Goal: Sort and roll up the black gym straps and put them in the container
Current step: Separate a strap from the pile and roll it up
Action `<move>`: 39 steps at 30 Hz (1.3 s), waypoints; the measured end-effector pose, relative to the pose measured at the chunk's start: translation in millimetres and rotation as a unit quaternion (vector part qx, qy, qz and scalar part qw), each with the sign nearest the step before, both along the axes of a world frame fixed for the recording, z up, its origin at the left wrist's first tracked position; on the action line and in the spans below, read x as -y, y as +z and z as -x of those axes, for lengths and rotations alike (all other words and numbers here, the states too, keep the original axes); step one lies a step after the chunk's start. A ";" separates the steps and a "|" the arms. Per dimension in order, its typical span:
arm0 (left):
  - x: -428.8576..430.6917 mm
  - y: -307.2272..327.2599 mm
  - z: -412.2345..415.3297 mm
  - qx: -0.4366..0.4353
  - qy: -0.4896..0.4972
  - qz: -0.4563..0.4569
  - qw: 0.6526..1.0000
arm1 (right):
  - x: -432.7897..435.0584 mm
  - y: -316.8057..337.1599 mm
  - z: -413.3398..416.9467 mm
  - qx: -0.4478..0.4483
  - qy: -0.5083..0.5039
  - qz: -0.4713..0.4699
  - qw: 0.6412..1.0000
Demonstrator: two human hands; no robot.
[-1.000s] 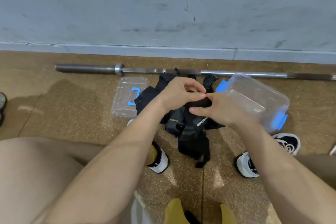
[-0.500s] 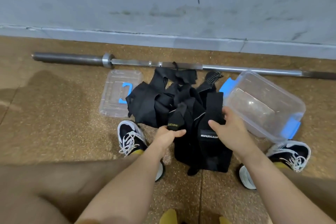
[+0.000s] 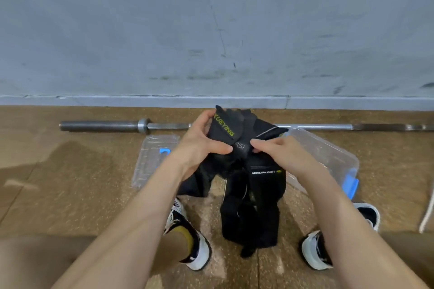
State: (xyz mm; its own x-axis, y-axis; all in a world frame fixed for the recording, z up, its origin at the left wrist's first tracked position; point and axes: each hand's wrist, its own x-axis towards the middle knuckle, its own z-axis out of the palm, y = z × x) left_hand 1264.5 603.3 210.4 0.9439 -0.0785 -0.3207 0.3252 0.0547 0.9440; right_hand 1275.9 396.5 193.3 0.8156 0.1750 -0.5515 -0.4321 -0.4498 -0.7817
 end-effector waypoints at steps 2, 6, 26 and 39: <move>1.1 17.1 9.6 0.026 -0.025 0.017 0.999 | -2.1 13.1 6.5 -0.014 0.047 -0.018 0.999; 0.9 31.5 29.4 0.008 -0.047 0.049 0.998 | -18.8 16.2 23.9 0.021 -0.084 -0.188 0.978; -44.6 109.8 37.3 0.119 0.164 0.142 0.969 | -27.3 2.6 -21.0 0.228 0.024 0.182 0.956; -102.4 21.6 -39.3 0.145 0.330 -0.211 0.908 | -41.6 5.7 -45.7 0.080 -0.130 -0.159 0.975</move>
